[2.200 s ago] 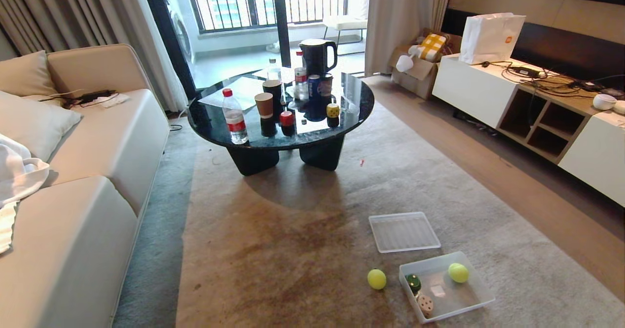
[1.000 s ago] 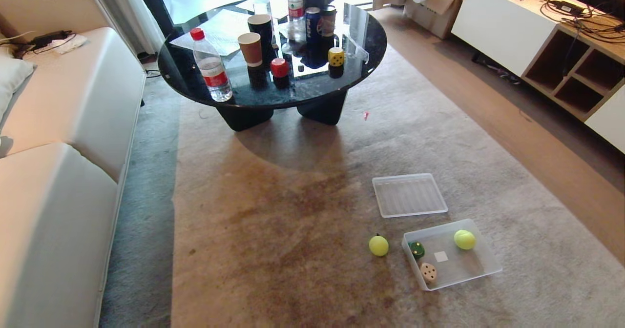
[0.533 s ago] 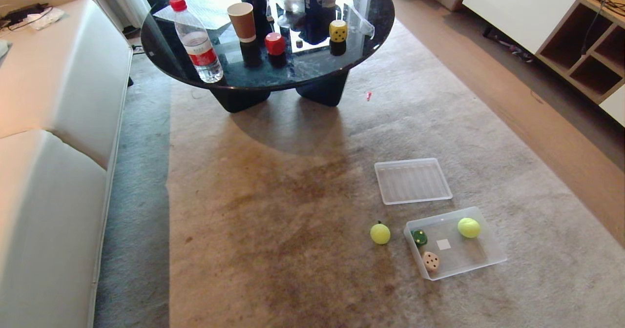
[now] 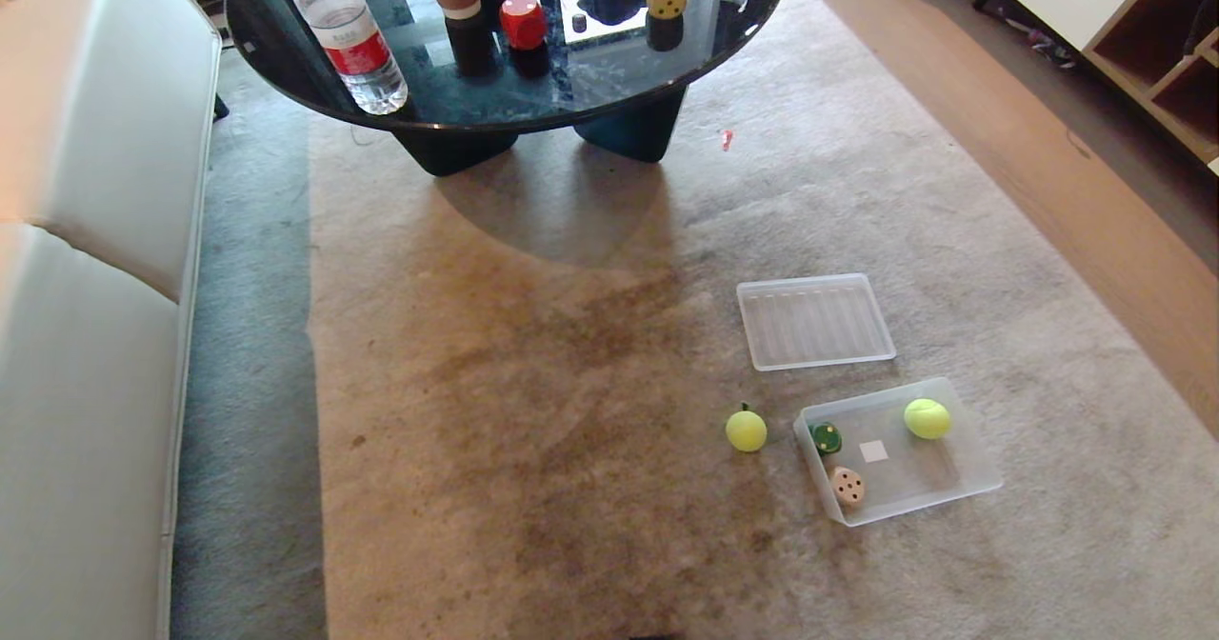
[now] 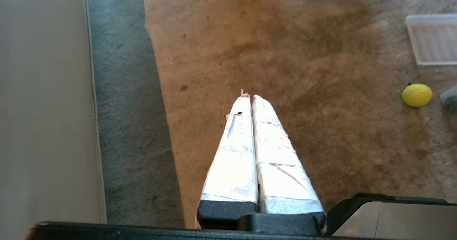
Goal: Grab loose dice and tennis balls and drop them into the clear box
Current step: Find toys out of the box
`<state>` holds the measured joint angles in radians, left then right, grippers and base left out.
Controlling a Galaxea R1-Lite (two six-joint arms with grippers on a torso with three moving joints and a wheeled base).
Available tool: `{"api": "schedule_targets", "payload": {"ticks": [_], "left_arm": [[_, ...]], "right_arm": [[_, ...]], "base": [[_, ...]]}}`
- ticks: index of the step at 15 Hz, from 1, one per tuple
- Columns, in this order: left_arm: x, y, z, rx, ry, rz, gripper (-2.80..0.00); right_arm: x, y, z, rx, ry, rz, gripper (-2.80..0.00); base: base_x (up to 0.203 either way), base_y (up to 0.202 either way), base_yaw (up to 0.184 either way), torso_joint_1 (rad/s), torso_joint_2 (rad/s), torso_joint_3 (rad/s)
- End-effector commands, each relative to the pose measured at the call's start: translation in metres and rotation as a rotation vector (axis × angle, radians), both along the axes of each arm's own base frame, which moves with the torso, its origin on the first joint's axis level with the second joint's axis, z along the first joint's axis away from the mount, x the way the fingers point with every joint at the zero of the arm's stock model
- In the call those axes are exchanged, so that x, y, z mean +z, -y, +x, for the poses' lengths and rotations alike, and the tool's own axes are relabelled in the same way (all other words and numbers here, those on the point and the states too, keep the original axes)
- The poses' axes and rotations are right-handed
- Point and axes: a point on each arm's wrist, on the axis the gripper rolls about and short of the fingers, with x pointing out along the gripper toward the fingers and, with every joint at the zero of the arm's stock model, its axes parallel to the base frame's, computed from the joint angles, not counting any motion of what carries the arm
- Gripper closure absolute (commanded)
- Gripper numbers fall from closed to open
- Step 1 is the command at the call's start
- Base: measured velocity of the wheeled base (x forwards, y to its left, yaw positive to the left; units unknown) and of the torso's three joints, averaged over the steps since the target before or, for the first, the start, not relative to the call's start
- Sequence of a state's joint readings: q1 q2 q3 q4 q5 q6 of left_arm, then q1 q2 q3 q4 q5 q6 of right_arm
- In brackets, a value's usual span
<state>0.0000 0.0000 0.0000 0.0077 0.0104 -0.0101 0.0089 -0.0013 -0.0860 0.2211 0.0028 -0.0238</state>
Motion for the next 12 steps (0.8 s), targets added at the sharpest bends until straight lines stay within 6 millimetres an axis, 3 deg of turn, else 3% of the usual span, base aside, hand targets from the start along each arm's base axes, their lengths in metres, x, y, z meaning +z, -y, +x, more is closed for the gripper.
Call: {"api": "schedule_targets", "payload": {"ticks": [1, 12], "left_arm": [[0.0000, 0.0000, 0.0000, 0.000, 0.000, -0.001, 0.00], [-0.0004, 0.0000, 0.0001, 0.000, -0.002, -0.001, 0.00]], "right_arm": [[-0.0002, 0.0000, 0.0000, 0.002, -0.001, -0.001, 0.00], [-0.0002, 0.0000, 0.0000, 0.001, -0.001, -0.001, 0.00]], "base": [[0.000, 0.000, 0.000, -0.002, 0.01, -0.190], [0.000, 0.000, 0.000, 0.003, 0.00, -0.196]]}}
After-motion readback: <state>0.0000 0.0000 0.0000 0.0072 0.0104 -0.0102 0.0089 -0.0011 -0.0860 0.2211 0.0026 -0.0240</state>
